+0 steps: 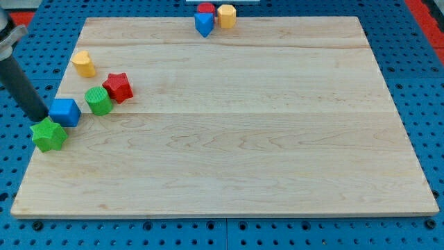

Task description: Push the green star towards the bottom right

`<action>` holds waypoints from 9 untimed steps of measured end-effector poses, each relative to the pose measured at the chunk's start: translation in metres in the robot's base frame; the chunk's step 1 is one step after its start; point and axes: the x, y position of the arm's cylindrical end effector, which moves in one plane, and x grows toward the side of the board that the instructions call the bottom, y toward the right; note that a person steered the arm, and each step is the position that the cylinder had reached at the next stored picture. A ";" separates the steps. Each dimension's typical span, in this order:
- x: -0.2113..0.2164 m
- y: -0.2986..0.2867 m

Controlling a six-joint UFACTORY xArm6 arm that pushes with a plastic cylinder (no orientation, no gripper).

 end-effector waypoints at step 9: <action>0.073 0.005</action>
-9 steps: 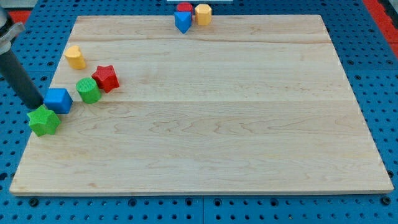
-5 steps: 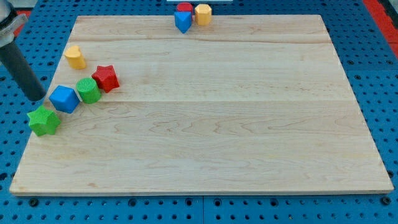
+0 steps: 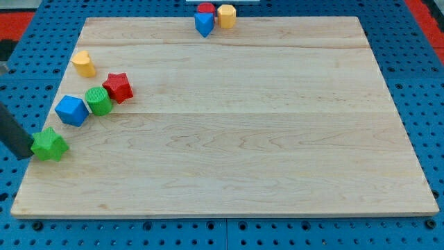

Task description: Push the green star towards the bottom right

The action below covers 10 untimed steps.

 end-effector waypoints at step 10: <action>-0.086 0.151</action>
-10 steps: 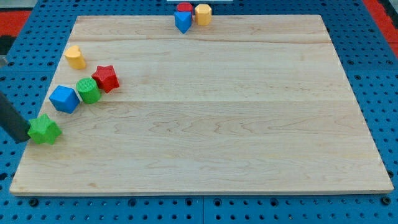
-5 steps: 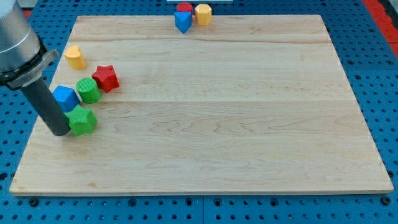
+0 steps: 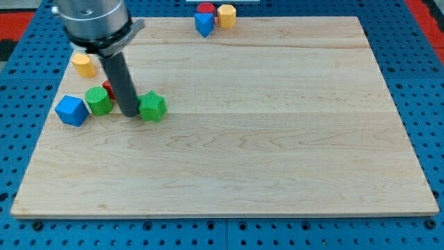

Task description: Push the green star towards the bottom right

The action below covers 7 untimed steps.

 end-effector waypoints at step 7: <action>-0.086 0.166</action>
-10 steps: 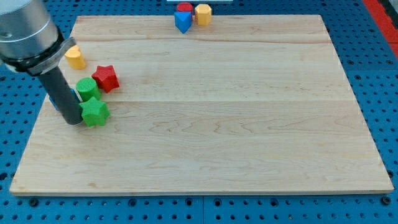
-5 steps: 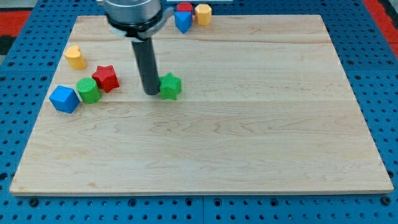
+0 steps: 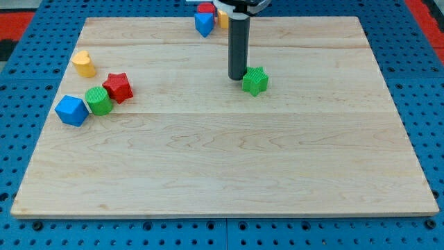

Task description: Push the green star towards the bottom right

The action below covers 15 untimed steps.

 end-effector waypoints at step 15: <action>0.168 0.128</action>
